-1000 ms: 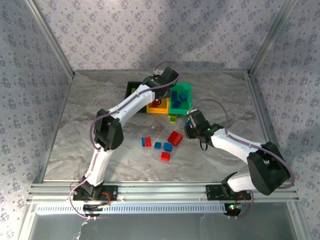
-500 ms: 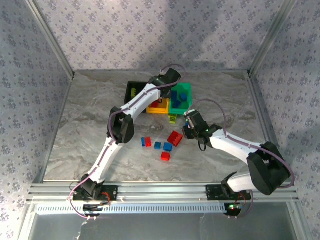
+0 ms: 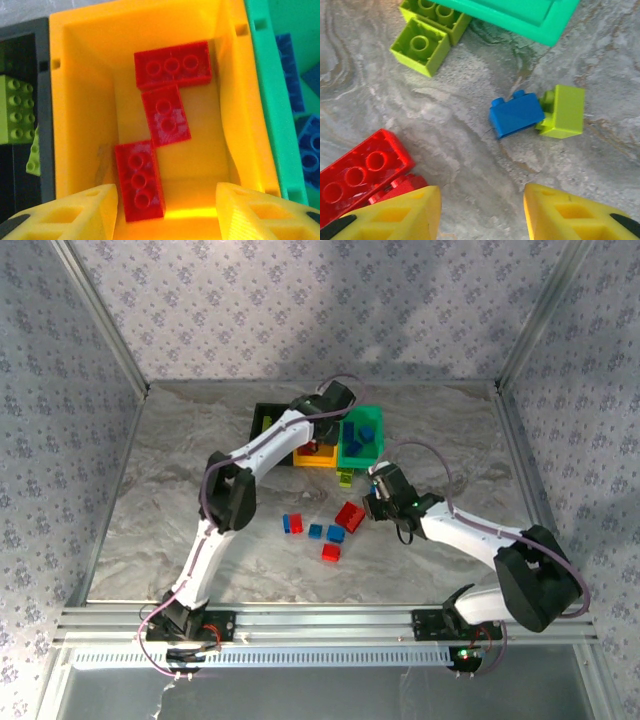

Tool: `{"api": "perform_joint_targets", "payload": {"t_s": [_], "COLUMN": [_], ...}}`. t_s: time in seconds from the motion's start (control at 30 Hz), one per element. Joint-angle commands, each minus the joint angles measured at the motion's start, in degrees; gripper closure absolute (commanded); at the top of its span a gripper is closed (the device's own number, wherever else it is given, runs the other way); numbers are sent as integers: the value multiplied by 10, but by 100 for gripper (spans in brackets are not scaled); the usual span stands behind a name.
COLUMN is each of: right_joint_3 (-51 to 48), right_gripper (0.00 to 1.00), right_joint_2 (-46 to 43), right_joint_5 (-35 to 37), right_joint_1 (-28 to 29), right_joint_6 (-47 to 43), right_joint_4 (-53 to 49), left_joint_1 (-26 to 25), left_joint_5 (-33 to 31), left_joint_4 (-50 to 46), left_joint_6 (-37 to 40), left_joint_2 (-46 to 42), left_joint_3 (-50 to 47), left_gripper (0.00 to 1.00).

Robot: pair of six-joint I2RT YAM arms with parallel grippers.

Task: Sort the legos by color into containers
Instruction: Place the lego in the container, then pick up the lego from the center of the table.

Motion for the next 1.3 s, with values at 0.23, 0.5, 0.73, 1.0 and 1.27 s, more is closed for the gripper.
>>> {"api": "perform_joint_targets", "payload": {"t_s": [0.23, 0.5, 0.73, 1.0, 1.27], "right_joint_3": [-37, -4, 28, 64, 93], "right_gripper": [41, 42, 42, 43, 45], "right_joint_2": [-66, -5, 50, 104, 133], "right_joint_5": [-96, -81, -50, -28, -1], "right_joint_1": [5, 34, 66, 91, 100], "right_joint_6": [125, 205, 232, 243, 243], "right_joint_4": [4, -42, -48, -57, -99], "left_joint_1": [-4, -4, -4, -3, 2], "left_joint_5": [90, 105, 80, 59, 42], "left_joint_4": [213, 266, 307, 304, 319], "left_joint_6": [-39, -51, -39, -17, -2], "left_joint_2": [-274, -367, -437, -484, -506], "left_joint_3": [-356, -497, -587, -628, -667], "left_gripper": [46, 46, 46, 46, 46]}}
